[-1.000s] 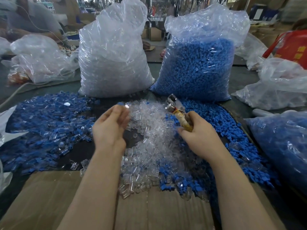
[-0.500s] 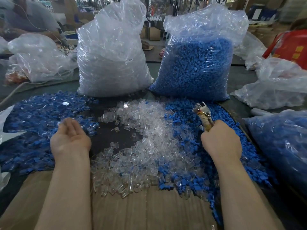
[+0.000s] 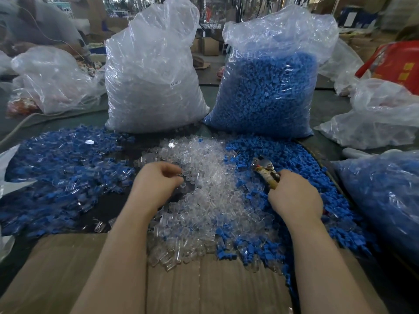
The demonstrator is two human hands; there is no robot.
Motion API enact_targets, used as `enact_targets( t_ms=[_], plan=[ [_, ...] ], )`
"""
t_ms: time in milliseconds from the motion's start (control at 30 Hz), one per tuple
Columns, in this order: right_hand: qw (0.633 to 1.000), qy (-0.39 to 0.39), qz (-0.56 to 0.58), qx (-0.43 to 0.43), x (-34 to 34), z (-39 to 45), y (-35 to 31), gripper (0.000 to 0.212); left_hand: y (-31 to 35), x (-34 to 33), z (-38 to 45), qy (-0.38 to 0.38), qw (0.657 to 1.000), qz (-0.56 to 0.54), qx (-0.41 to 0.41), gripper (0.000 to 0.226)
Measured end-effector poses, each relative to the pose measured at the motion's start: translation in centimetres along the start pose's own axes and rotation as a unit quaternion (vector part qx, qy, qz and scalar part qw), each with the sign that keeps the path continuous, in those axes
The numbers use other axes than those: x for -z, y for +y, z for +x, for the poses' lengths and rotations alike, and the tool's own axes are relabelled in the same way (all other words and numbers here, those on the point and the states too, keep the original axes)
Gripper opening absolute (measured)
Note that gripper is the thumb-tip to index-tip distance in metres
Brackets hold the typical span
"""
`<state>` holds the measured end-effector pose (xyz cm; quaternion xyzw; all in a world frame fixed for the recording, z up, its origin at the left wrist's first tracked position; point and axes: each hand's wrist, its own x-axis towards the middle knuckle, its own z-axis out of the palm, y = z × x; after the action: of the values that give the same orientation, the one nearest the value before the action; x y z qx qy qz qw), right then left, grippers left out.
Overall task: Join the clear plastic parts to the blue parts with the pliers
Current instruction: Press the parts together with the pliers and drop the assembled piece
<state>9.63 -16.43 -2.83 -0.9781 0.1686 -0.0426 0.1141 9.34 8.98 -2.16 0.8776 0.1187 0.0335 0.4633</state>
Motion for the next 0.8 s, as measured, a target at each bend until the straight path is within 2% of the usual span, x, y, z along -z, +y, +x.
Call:
enact_targets(
  t_ms=[67, 167, 300, 400, 533, 600, 667, 733, 800],
  plan=[
    [1.000, 0.007, 0.006, 0.013, -0.1, 0.0, -0.1, 0.012, -0.1, -0.9, 0.1, -0.018, 0.996, 0.092, -0.003, 0.024],
    [1.000, 0.015, 0.001, 0.028, -0.2, 0.0, -0.1, 0.010, -0.2, -1.8, 0.2, -0.001, 0.982, 0.187, -0.008, 0.029],
    [1.000, 0.007, -0.002, 0.020, -0.1, 0.0, -0.3, 0.011, 0.0, -1.9, -0.2, 0.020, 0.980, 0.195, -0.025, 0.009],
    [1.000, -0.006, 0.005, 0.004, -0.1, 0.0, -0.3, 0.015, 0.1, -1.9, -0.2, 0.029, 0.985, 0.171, -0.020, 0.014],
    [0.999, 0.039, 0.022, 0.008, -0.3, 0.1, -0.2, 0.016, 0.7, -1.6, -0.2, 0.063, 0.997, 0.040, -0.026, 0.013],
    [0.995, 0.068, 0.075, 0.008, 0.0, 0.3, -0.2, 0.016, 1.5, -1.3, -0.4, 0.062, 0.994, -0.090, -0.027, 0.015],
    [0.984, 0.070, 0.159, 0.023, 0.3, 0.7, -0.5, 0.015, 2.6, -1.2, -0.9, 0.036, 0.973, -0.227, -0.021, 0.018],
    [0.957, 0.049, 0.282, 0.039, 0.7, 0.8, -0.9, 0.012, 3.7, -1.3, -1.4, 0.008, 0.948, -0.319, -0.009, 0.018],
    [0.908, 0.032, 0.413, 0.063, 1.0, 0.5, -1.2, 0.005, 4.5, -1.7, -1.8, -0.010, 0.929, -0.371, 0.004, 0.018]
  ],
)
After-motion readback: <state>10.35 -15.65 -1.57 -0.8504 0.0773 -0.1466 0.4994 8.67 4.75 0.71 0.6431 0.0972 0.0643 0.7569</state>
